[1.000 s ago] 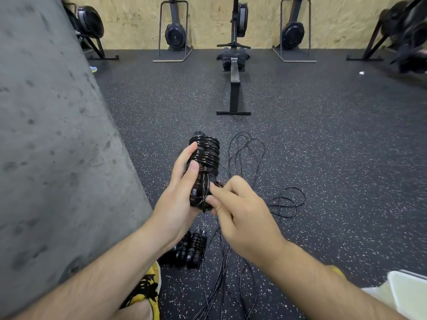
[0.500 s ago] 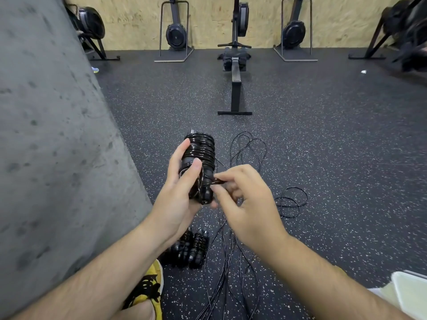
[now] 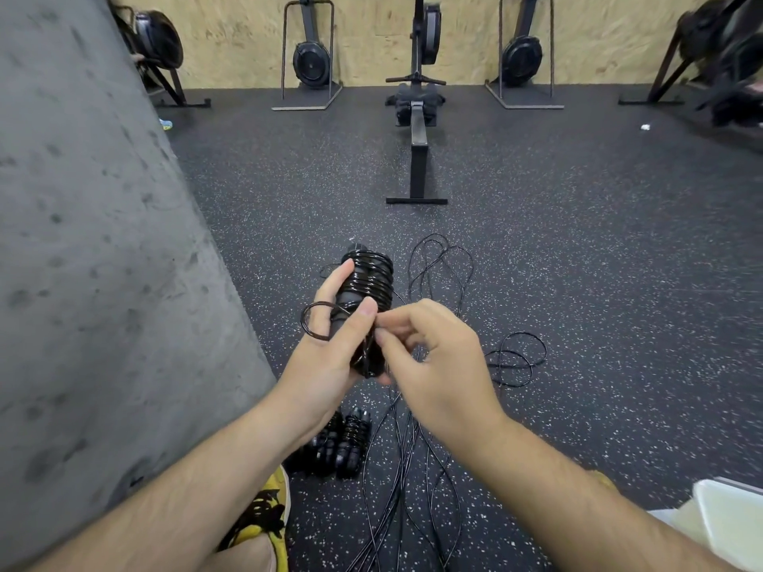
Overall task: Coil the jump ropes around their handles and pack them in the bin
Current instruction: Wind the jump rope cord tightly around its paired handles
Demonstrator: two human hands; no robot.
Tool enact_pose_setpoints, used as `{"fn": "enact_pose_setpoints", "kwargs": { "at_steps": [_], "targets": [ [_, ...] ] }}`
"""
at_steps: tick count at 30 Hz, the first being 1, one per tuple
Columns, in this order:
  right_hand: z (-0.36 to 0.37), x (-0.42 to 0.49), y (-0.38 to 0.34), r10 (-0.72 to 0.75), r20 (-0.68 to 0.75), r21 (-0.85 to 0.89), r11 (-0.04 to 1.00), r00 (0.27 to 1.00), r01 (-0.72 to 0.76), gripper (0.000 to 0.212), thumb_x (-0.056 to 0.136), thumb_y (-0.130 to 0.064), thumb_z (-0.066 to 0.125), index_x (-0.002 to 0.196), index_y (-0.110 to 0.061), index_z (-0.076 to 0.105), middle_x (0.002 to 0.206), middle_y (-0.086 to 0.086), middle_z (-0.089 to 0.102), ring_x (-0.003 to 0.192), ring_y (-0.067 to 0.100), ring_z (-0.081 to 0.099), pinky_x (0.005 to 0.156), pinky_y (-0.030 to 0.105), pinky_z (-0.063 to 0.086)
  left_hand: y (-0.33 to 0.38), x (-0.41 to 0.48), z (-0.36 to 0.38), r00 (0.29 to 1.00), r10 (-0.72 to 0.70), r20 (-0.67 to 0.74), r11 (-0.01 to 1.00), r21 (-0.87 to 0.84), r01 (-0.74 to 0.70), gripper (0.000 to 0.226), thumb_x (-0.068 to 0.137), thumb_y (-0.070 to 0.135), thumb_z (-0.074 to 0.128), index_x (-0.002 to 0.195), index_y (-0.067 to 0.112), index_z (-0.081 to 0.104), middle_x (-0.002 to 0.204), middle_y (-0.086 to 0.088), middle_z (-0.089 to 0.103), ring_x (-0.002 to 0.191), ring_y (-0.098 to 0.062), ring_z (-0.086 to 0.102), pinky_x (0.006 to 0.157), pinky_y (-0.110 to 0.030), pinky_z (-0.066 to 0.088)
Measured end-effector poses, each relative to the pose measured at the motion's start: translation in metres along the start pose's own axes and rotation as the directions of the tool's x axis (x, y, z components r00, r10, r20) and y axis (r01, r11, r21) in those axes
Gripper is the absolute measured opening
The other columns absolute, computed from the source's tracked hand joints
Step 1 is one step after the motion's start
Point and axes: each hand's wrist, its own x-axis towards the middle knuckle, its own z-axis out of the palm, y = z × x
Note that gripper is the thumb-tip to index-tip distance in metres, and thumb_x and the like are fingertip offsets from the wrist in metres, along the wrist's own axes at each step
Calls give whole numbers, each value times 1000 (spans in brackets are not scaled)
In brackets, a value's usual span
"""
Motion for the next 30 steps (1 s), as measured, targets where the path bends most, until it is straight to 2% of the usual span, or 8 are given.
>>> {"fn": "enact_pose_setpoints", "kwargs": {
  "at_steps": [5, 7, 10, 13, 17, 20, 26, 30],
  "targets": [
    [16, 1, 21, 66, -13, -20, 998, 998, -66, 14, 91, -13, 62, 83, -23, 68, 83, -10, 57, 76, 22, 64, 63, 48, 56, -19, 10, -16, 999, -22, -40, 985, 172, 28, 53, 90, 49, 67, 136, 61, 45, 130, 0, 67, 113, -25, 67, 93, -55, 55],
    [22, 6, 23, 160, 9, -32, 987, 987, -160, 15, 90, -14, 57, 87, -23, 69, 84, -10, 64, 80, 17, 67, 72, 42, 56, -22, 16, -22, 999, 26, -43, 958, 285, -12, 52, 96, 43, 63, 140, 59, 41, 133, 5, 64, 112, -12, 67, 87, -38, 58],
    [35, 13, 29, 487, 104, 84, 864, 867, -496, 20, 90, -17, 53, 98, -24, 70, 91, -9, 73, 85, 2, 67, 79, 23, 55, -28, 23, -30, 997, 57, -44, 839, 543, -24, 51, 100, 41, 55, 143, 58, 33, 138, 9, 52, 112, 9, 55, 102, -20, 42],
    [51, 18, 36, 628, 228, 335, 667, 745, -665, 22, 88, -19, 51, 101, -24, 67, 103, 7, 75, 94, 19, 70, 88, 41, 57, -34, 28, -40, 998, -25, -55, 692, 720, 58, 53, 101, 49, 48, 147, 62, 25, 134, -1, 41, 92, 16, 46, 74, 2, 33],
    [67, 25, 43, 660, 304, 452, 534, 687, -714, 23, 94, -39, 49, 103, -22, 62, 85, 0, 71, 78, 14, 65, 72, 34, 54, -41, 31, -62, 1000, -28, 6, 479, 878, 8, 70, 94, 45, 59, 143, 69, 15, 138, -5, 30, 121, -25, 48, 105, -36, 44],
    [85, 28, 59, 693, 296, 297, 587, 657, -753, 72, 72, -78, 60, 122, -27, 55, 113, -7, 69, 103, 12, 66, 90, 37, 53, -51, 33, -73, 997, -22, 80, 349, 935, -68, 90, 86, 35, 65, 152, 57, 8, 150, -7, 22, 134, -35, 32, 115, -48, 32],
    [116, 32, 99, 790, 209, 401, 469, 577, -787, 62, 84, -57, 71, 125, -14, 53, 109, 3, 73, 92, 17, 73, 67, 31, 59, -63, 41, -95, 993, -67, 100, 436, 898, -61, 114, 74, 27, 81, 160, 24, 7, 161, -2, 20, 145, -27, 23, 118, -37, 19],
    [152, 29, 127, 828, 231, 388, 403, 511, -829, 53, 82, -49, 74, 117, -14, 57, 104, 6, 74, 91, 22, 73, 69, 34, 58, -84, 50, -124, 985, -172, -1, 361, 930, 64, 111, 75, 39, 82, 160, 23, 12, 166, -5, 14, 151, -32, 18, 122, -49, 20]
  ]
}}
